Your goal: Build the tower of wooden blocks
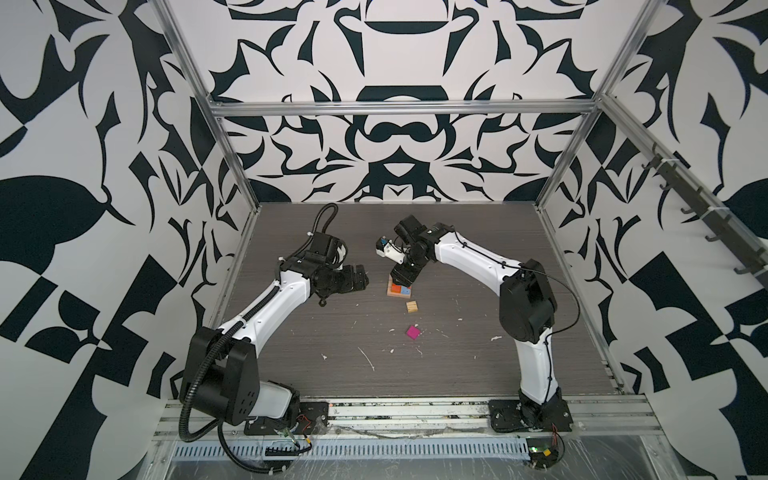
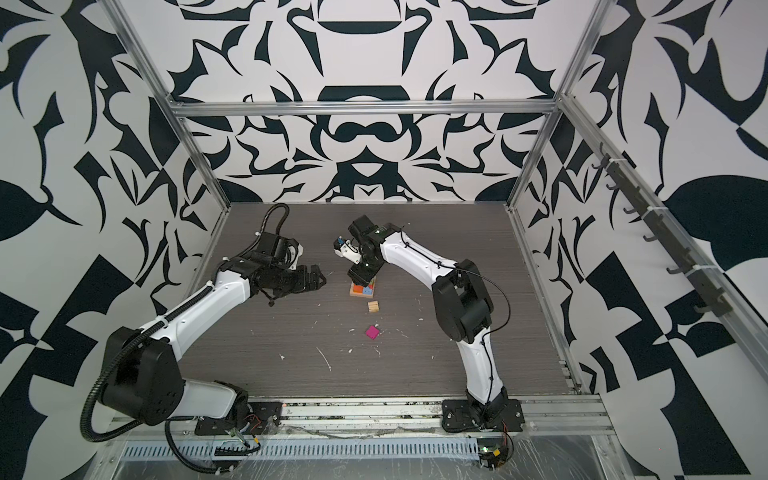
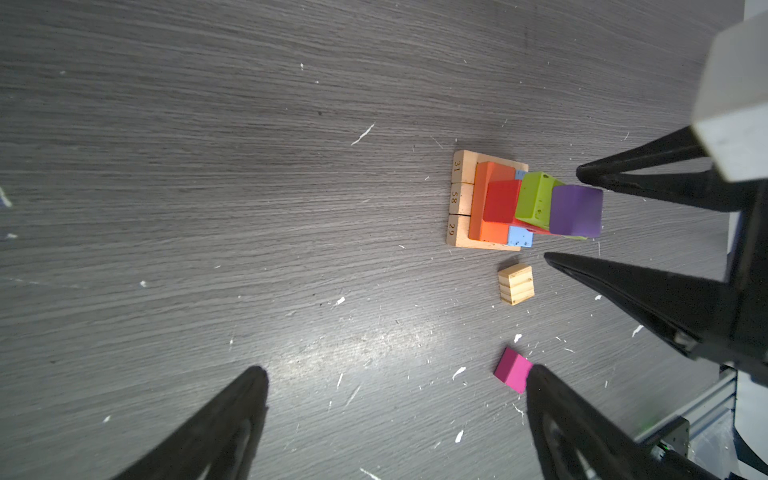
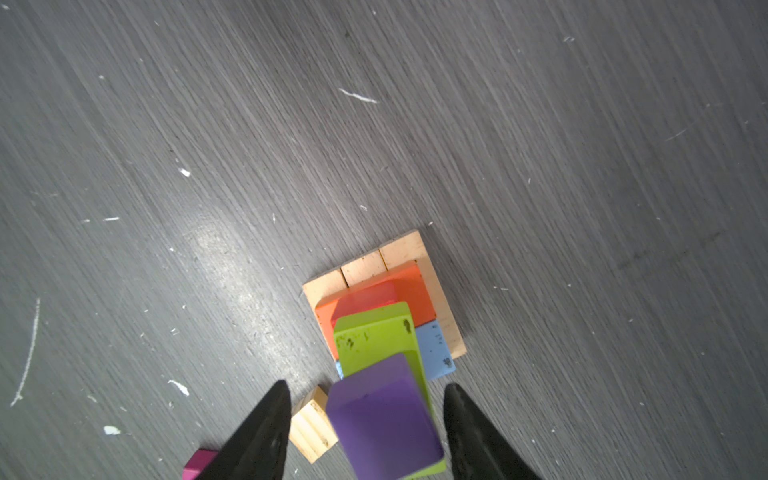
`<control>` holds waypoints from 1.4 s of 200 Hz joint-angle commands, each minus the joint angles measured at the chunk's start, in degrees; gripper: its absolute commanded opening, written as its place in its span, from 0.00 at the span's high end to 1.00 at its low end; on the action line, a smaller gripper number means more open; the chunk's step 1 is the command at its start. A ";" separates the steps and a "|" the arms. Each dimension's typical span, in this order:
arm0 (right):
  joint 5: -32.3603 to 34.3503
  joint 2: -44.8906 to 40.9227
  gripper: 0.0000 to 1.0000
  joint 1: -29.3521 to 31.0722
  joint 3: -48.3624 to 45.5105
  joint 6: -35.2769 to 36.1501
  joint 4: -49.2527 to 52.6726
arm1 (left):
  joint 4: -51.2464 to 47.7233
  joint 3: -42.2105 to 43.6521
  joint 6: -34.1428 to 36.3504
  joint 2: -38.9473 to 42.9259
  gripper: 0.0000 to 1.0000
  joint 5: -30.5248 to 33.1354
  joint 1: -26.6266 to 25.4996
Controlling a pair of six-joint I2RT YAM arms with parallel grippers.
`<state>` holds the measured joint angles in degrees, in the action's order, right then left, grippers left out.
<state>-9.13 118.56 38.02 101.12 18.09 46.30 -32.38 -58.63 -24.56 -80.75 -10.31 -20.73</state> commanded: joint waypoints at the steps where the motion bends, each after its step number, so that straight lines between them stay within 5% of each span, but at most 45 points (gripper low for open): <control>1: 1.36 -0.97 0.39 0.39 2.15 0.44 0.88 | -1.19 -1.17 0.56 0.82 0.00 0.28 0.32; 280: 4.29 -2.64 0.53 1.00 0.66 0.75 -0.90 | -0.93 -0.67 0.74 0.95 0.00 0.49 0.26</control>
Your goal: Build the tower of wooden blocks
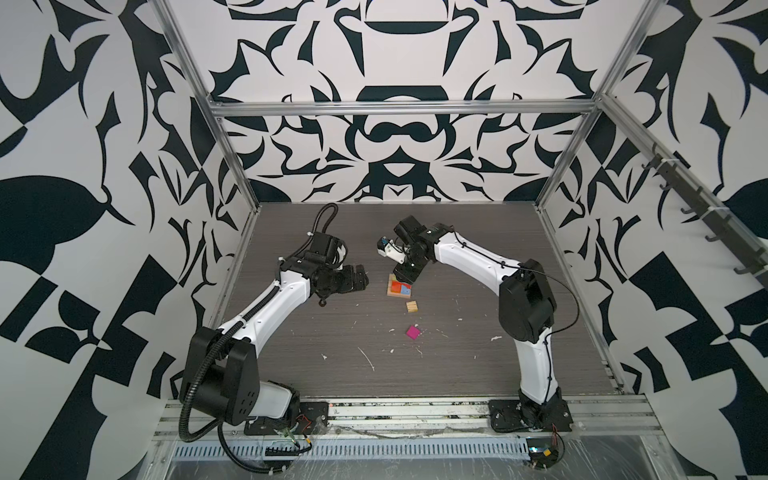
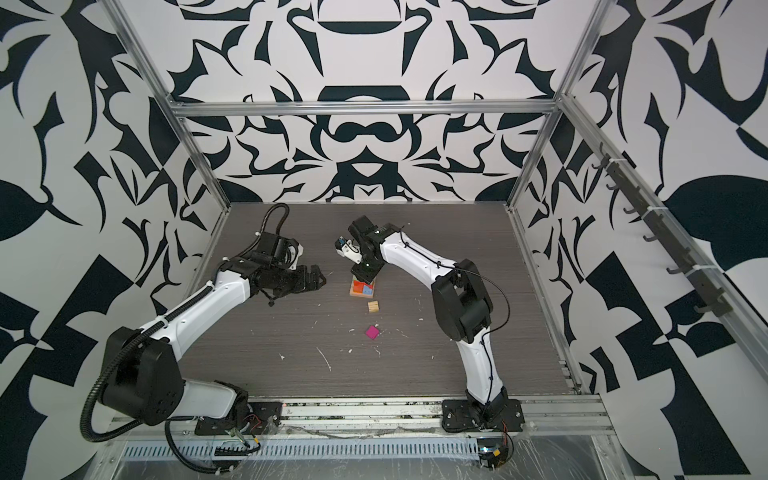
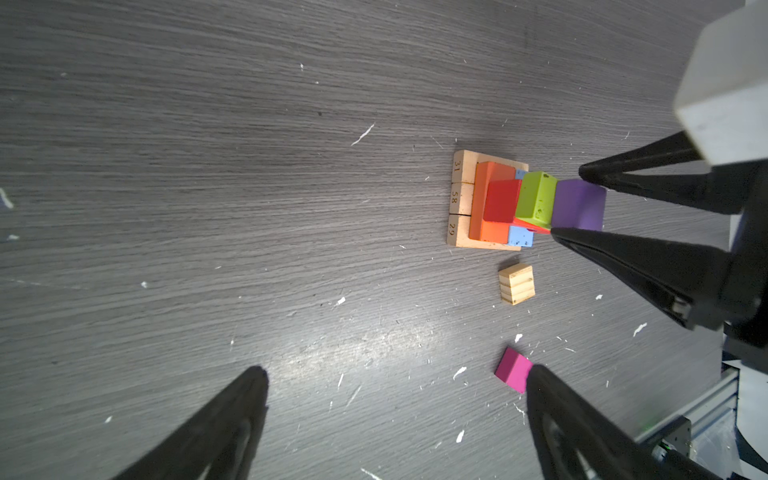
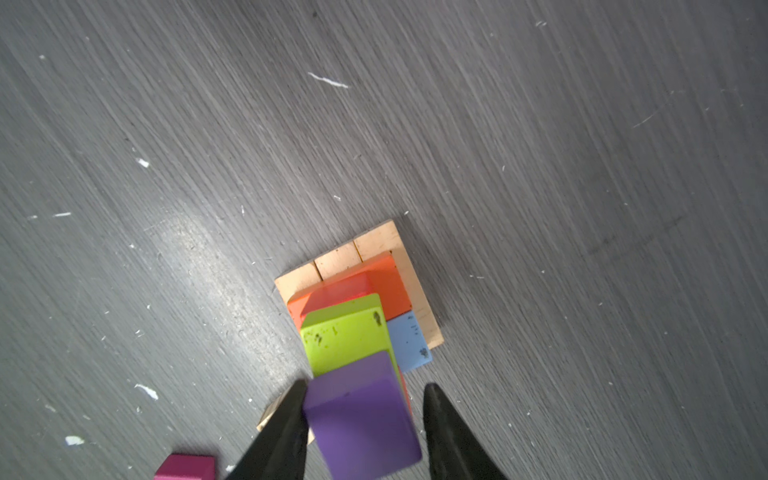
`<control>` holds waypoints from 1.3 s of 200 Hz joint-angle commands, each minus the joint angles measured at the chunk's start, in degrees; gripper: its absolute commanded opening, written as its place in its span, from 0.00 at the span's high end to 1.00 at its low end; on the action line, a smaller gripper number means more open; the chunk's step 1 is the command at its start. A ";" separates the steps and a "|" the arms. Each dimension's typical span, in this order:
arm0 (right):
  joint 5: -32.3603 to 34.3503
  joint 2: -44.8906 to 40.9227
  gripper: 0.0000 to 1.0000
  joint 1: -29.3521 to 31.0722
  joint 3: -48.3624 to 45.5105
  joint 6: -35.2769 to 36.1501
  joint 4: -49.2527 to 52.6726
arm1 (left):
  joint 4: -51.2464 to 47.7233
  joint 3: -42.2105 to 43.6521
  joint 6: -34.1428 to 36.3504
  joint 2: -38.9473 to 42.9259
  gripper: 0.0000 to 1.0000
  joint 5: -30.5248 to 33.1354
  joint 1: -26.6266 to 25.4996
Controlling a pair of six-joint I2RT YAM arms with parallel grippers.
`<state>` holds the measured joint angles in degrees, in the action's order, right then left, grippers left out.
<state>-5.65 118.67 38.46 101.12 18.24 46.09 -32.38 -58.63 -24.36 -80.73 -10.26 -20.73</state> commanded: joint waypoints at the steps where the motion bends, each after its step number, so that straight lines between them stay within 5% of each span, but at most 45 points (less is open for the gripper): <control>1: 0.86 -2.74 0.53 0.61 0.66 0.58 -0.66 | -0.93 -0.68 0.54 0.92 0.00 0.48 0.30; 76: 1.79 -2.66 0.55 0.93 0.57 0.66 -0.73 | -0.84 -0.48 0.65 0.59 0.00 0.57 0.27; 156: 3.72 -3.41 0.32 1.20 1.01 0.22 -2.12 | -0.84 -0.50 0.55 0.38 0.00 0.20 0.26; 260: 4.20 -15.39 0.24 0.86 -5.52 -9.34 -4.95 | 1.72 0.53 -1.03 -2.14 0.00 -3.01 0.26</control>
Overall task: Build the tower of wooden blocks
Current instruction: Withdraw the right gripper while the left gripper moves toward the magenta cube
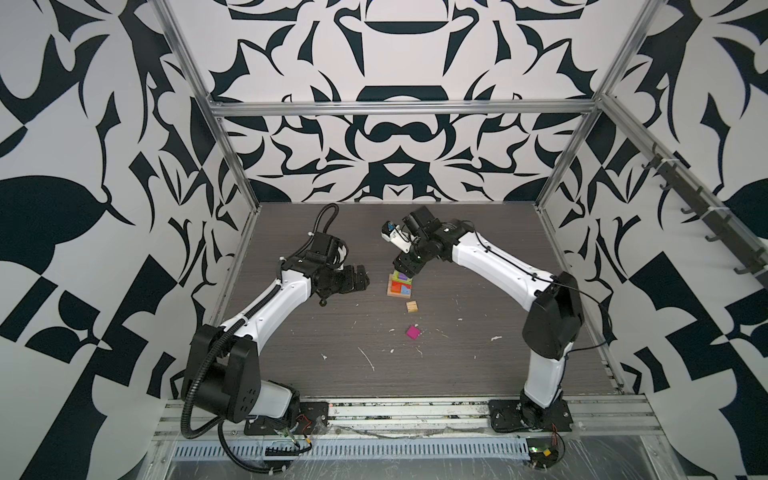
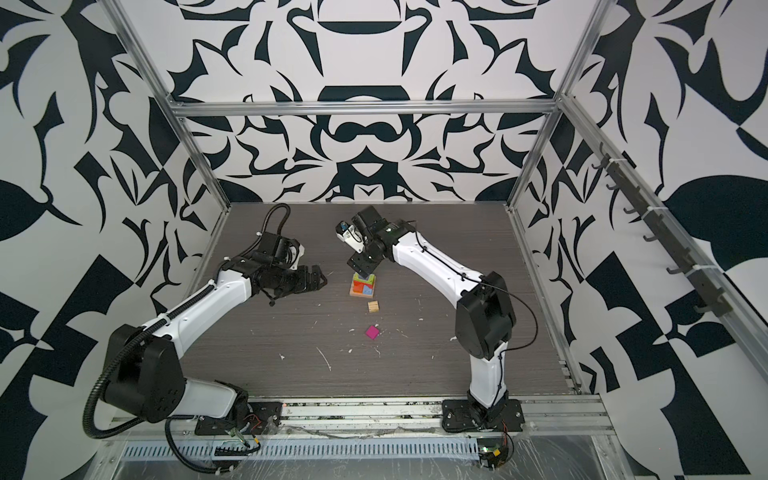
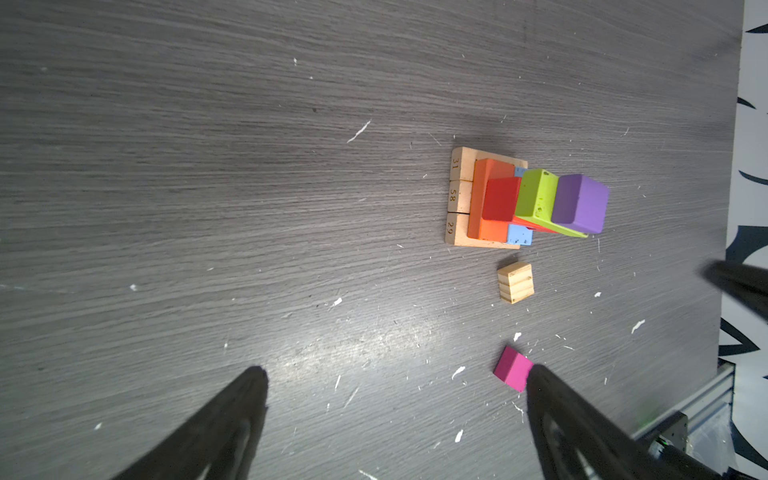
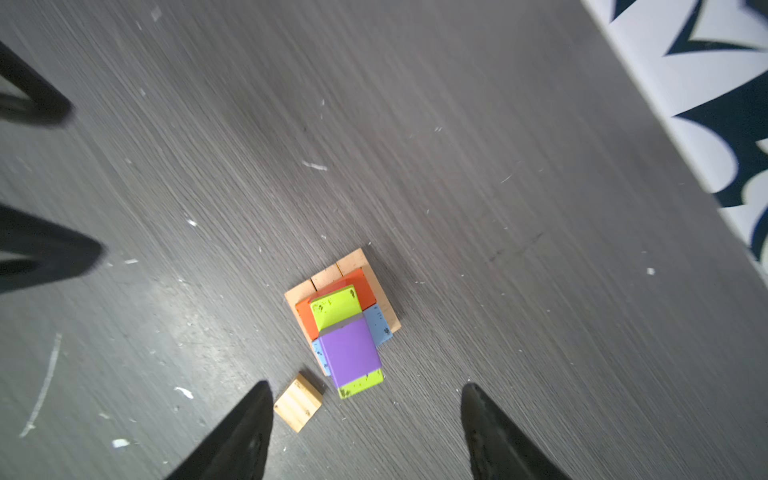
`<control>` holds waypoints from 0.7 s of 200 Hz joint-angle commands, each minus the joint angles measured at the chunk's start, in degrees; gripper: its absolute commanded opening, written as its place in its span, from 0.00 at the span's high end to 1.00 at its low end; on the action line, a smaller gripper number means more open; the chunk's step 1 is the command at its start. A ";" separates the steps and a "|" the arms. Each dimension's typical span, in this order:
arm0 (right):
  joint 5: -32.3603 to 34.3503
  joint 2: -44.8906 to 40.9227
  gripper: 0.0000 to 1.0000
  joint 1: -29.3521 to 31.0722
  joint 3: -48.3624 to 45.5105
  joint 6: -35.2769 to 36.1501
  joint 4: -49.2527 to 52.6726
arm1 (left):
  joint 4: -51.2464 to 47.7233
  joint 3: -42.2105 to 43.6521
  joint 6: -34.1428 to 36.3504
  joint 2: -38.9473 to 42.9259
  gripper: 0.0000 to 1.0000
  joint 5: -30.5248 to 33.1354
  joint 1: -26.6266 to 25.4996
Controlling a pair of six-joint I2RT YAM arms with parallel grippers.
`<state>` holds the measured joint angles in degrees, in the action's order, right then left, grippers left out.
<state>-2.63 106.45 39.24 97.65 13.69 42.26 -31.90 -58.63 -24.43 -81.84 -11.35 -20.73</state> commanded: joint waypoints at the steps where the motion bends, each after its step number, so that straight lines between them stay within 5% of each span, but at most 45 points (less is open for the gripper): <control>1: 1.25 -3.27 0.24 0.06 -2.12 -5.02 -1.13 | 1.36 0.58 -0.97 -1.03 0.00 -1.96 0.26; 140: 0.86 -19.98 0.26 -0.02 -29.55 -32.02 -7.99 | 8.23 7.88 -7.65 0.16 0.06 -3.65 -2.59</control>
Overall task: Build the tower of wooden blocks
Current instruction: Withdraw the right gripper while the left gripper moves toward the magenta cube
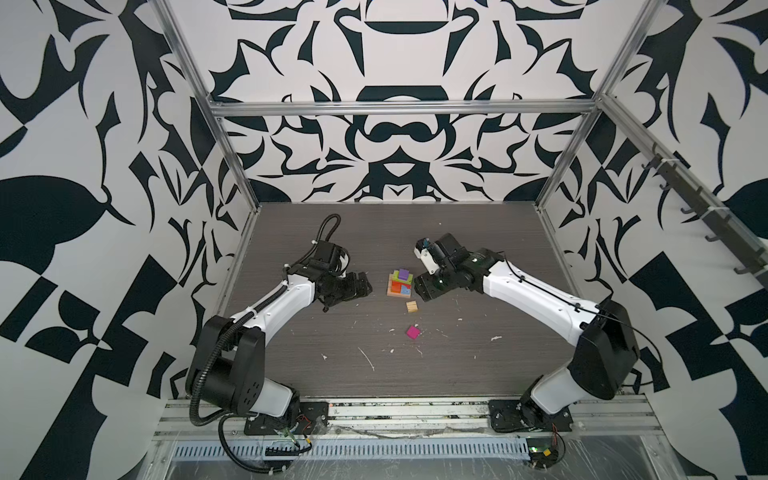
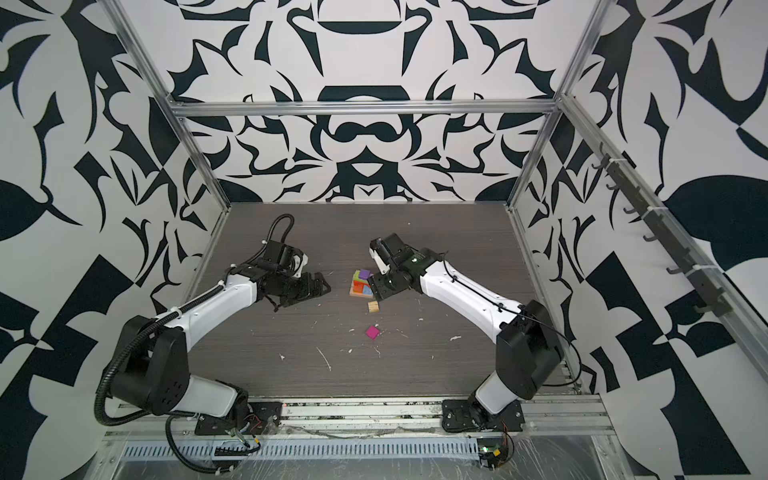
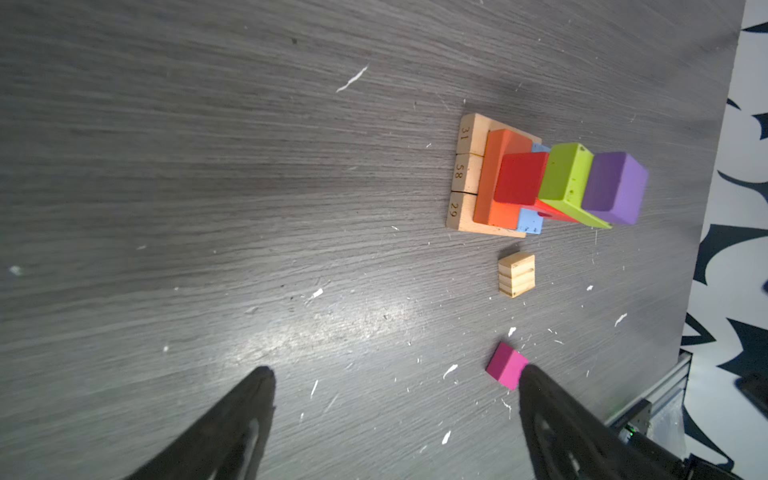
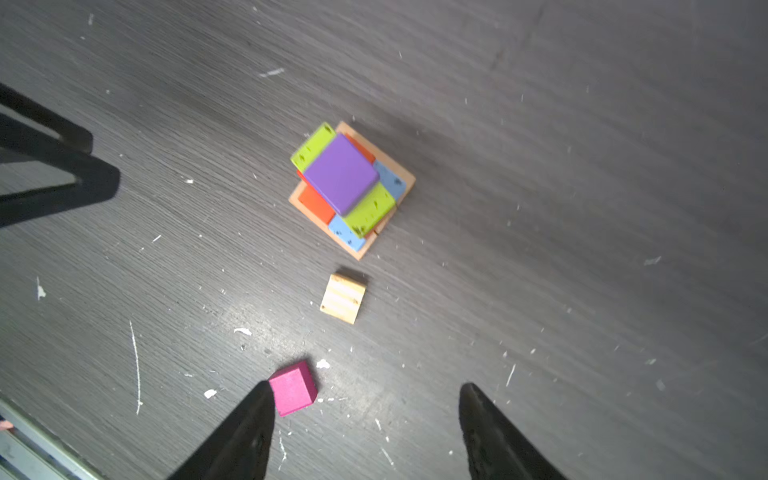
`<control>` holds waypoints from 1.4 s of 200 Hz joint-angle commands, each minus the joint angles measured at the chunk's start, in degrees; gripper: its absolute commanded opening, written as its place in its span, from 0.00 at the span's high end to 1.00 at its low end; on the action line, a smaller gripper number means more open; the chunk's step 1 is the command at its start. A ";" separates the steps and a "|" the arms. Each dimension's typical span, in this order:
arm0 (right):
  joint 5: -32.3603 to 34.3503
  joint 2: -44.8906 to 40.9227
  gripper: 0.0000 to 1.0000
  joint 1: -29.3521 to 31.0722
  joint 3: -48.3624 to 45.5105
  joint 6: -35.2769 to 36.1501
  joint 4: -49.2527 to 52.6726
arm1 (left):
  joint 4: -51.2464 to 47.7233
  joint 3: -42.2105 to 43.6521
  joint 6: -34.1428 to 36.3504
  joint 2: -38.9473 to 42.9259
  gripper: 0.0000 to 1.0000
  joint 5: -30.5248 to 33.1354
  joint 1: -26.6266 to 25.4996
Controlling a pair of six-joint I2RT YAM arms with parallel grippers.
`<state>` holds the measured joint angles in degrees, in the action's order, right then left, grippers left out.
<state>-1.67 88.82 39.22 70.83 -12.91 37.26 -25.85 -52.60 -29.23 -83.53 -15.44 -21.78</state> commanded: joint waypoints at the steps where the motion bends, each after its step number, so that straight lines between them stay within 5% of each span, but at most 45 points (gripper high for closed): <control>1: -0.09 -2.38 0.26 -0.01 -2.90 -5.57 -3.07 | 2.32 1.95 -2.98 1.86 0.06 0.47 -1.61; 94: 4.55 -6.16 0.27 -1.87 -9.67 -10.57 -5.19 | 3.14 4.31 -7.42 1.93 0.12 12.36 -16.04; 191: -2.63 -11.33 0.26 -8.98 -14.55 -12.71 -8.66 | -0.34 -4.86 -0.88 -8.46 0.25 19.34 -29.73; 234: -15.98 -13.19 0.26 -13.96 -17.50 -13.46 -12.09 | -4.58 -11.05 4.94 -13.94 0.31 21.28 -34.07; 280: -19.13 -16.31 0.25 -17.24 -19.30 -13.11 -12.46 | -7.64 -15.31 7.26 -19.29 0.35 22.52 -36.37</control>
<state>-16.67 75.09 23.44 51.86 -25.61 26.50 -29.45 -66.17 -24.14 -100.75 5.69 -57.45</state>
